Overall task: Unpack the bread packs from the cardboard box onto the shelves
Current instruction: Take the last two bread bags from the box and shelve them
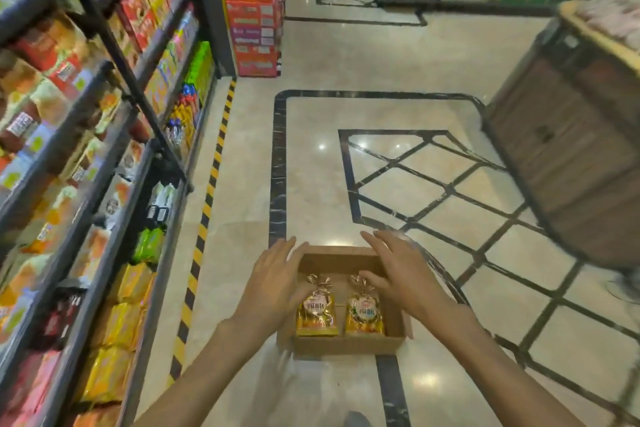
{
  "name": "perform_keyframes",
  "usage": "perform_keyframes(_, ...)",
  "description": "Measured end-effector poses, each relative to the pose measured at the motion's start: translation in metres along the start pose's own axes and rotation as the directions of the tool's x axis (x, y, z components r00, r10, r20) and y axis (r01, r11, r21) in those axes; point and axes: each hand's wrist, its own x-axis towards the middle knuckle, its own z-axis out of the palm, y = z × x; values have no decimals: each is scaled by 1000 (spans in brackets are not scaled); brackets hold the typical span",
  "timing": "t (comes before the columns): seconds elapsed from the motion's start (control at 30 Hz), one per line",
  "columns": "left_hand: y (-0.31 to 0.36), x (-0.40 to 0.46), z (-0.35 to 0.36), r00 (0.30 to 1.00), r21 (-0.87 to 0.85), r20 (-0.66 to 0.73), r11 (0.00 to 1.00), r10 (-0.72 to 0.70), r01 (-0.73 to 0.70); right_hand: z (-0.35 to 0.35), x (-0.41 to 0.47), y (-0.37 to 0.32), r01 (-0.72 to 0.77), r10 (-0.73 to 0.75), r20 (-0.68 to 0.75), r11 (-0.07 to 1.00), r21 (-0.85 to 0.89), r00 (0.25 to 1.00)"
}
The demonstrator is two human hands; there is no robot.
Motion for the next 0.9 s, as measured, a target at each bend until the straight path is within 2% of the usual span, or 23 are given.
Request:
perform_keyframes(0.13,14,47,28,998,11,20,999,52,-52,22,25,46,-12,9,60,999,45,998)
perform_keyframes(0.43,-11,173,185,963,-108,213,975,-166,192,139,114,176,-56,30,241,993,103,970)
perform_keyframes(0.67,-78,246,351,901,-92,328,940,-284,330,299,160,245,-102,43,396,986,128,917)
perform_keyframes(0.9,-167,297,544,840,-27,422,922,-340,387,498,183,298,-84,12,471,988,132,882)
